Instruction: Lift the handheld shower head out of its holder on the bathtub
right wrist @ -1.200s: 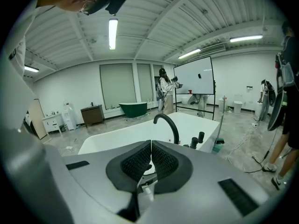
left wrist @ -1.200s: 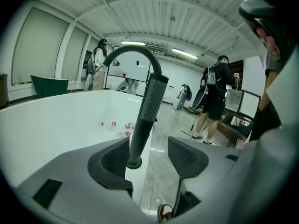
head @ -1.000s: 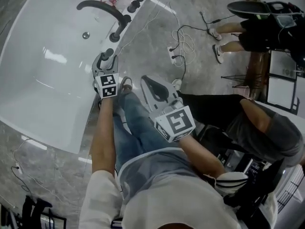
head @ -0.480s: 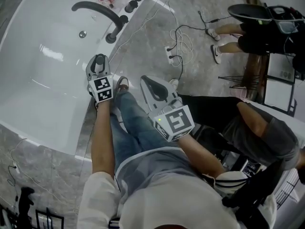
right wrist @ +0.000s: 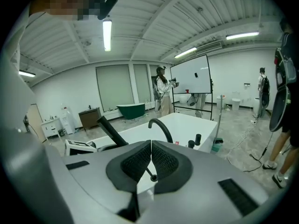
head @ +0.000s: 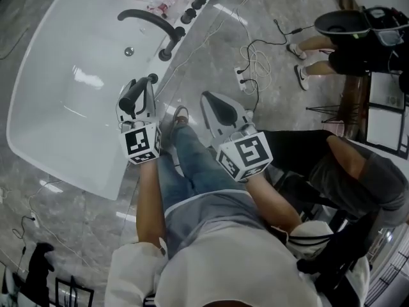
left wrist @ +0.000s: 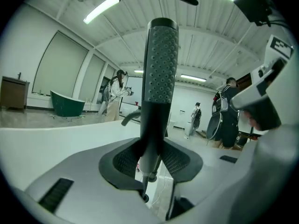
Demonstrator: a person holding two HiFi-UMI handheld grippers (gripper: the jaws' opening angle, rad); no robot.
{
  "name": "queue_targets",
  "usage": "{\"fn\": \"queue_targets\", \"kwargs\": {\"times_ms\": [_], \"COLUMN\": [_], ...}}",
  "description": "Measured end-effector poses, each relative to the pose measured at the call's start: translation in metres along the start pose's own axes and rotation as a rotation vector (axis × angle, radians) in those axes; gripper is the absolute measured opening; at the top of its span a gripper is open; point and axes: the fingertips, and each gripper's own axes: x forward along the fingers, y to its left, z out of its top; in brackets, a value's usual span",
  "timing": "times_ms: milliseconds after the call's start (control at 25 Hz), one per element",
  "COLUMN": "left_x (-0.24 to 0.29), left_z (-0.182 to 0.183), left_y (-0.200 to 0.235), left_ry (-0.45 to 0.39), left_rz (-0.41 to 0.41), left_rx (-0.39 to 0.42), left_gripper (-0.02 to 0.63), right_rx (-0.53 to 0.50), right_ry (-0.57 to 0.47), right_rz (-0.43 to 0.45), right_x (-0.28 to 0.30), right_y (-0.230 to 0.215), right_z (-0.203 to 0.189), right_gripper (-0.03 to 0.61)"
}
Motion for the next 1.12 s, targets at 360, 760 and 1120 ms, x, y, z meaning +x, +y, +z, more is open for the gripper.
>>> {"fn": "queue_targets", "kwargs": {"times_ms": [360, 760, 1120], "left_x": [-0.11, -0.201, -0.23], "left_z": [0.164, 0.32, 0.354], "left_y": [-0.025, -0.086, -0.132], "left_ry": [-0.061, -0.172, -0.253], "left_rz": [-0.157, -0.281, -0.359], "left_rx": [-0.032, -0.003, 0.052], "left_gripper": [0.149, 0.149, 0.149], "right_rx": [0.071, 0.058, -0.089], "right_ry": [-0.108, -0.254, -0.363], "right_rz": [0.04, 0.057, 0.059], "right_x": [-0.06, -0.139, -0.174], "right_y": [0.051, 0.079, 0.099], "right_z": [0.066, 0.128, 0.167], "right_gripper": [0.015, 0.016, 0.016]}}
